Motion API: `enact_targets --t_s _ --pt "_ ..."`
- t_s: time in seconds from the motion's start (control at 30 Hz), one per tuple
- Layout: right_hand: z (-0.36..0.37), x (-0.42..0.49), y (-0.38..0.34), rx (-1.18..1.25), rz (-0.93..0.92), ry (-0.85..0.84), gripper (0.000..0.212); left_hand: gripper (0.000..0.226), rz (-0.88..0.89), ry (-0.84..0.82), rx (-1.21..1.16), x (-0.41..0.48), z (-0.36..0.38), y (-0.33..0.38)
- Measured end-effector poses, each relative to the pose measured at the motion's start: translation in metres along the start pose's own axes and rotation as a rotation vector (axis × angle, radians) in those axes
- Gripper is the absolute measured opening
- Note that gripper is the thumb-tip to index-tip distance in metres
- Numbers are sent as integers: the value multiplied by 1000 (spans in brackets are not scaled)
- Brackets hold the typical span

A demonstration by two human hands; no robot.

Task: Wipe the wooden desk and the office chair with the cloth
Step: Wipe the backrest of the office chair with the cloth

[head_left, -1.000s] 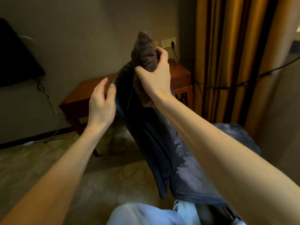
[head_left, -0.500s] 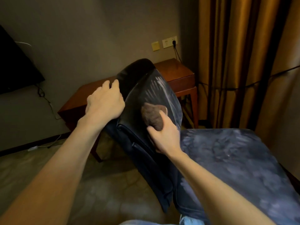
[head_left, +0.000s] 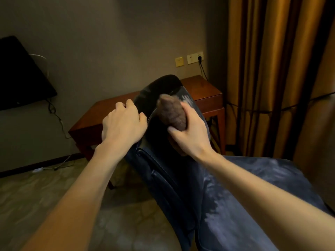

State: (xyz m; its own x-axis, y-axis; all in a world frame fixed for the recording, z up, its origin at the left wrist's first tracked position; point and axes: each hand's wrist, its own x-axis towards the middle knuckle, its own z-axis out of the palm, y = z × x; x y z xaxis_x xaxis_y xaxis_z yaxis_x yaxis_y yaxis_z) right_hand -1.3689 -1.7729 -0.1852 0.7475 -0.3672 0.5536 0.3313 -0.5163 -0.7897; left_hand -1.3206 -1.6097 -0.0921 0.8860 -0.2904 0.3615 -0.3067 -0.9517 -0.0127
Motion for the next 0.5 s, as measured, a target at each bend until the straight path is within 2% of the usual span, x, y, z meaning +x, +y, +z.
enact_targets --t_s 0.1,0.17,0.37,0.5 --pt "19 35 -13 -52 -101 -98 76 48 -10 2 0 2 4 -1" --pt "32 40 -7 -102 -48 -188 76 51 -23 -3 -8 4 7 -4" --pt "45 -14 40 -11 67 -47 72 54 2 5 -61 8 9 -11" --pt "26 -78 75 -96 18 -127 73 58 18 25 -49 8 10 -9"
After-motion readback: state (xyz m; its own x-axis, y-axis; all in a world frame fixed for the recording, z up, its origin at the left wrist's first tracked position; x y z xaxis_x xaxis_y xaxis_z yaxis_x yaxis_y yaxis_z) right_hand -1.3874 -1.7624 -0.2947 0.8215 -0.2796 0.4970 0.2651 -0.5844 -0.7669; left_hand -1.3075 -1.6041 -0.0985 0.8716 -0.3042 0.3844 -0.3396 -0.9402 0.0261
